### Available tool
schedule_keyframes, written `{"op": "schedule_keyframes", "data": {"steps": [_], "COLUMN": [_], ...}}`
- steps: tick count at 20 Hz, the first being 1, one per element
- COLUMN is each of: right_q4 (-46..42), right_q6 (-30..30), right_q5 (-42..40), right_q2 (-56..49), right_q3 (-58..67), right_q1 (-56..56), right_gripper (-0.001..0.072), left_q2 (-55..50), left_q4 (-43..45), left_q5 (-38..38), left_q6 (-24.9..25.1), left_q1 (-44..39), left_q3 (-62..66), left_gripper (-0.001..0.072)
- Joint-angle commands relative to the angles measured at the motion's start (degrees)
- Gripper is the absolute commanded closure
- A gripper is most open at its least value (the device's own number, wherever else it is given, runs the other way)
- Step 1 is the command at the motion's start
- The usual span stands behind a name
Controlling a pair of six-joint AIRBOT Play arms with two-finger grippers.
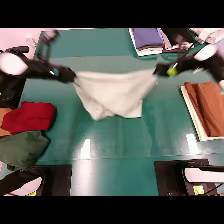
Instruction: Fold the shirts.
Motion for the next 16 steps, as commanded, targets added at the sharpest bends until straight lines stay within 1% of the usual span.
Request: {"op": "schedule_keyframes", "data": {"steps": [1, 3, 5, 8, 10, 13, 16], "right_q4": [-0.9, -1.0, -0.9, -1.1, -3.5, -8.6, -8.3], "right_q6": [-0.7, -0.6, -0.4, 1.5, 3.3, 4.1, 4.2], "right_q5": [4.8, 7.1, 10.1, 13.1, 13.7, 13.0, 12.8], "right_q2": [10.4, 15.3, 18.3, 21.7, 23.9, 27.5, 29.0], "right_q3": [11.7, 16.3, 19.2, 17.8, 12.2, -0.3, -10.0], "right_q1": [-1.4, -1.4, -1.4, -1.4, -1.3, -0.3, -1.6], "right_gripper": [0.0696, 0.0696, 0.0696, 0.0696, 0.0697, 0.0697, 0.0697], "left_q2": [8.8, 12.2, 13.7, 12.0, 10.2, 8.8, 7.8], "left_q4": [5.4, 4.5, 3.7, 3.7, 3.9, 4.2, 3.5], "left_q5": [-0.5, -1.3, -3.1, -11.5, -14.9, -13.7, -13.4], "left_q6": [-1.1, -1.1, -0.9, -0.9, -0.3, 0.3, 0.1], "left_q1": [0.0, 0.0, 0.0, -0.3, -2.6, -8.9, -14.5], "left_q3": [10.6, 13.7, 14.1, 13.9, 10.9, -0.6, -14.5], "left_gripper": [0.0679, 0.0679, 0.068, 0.0679, 0.0679, 0.0679, 0.0675]}}
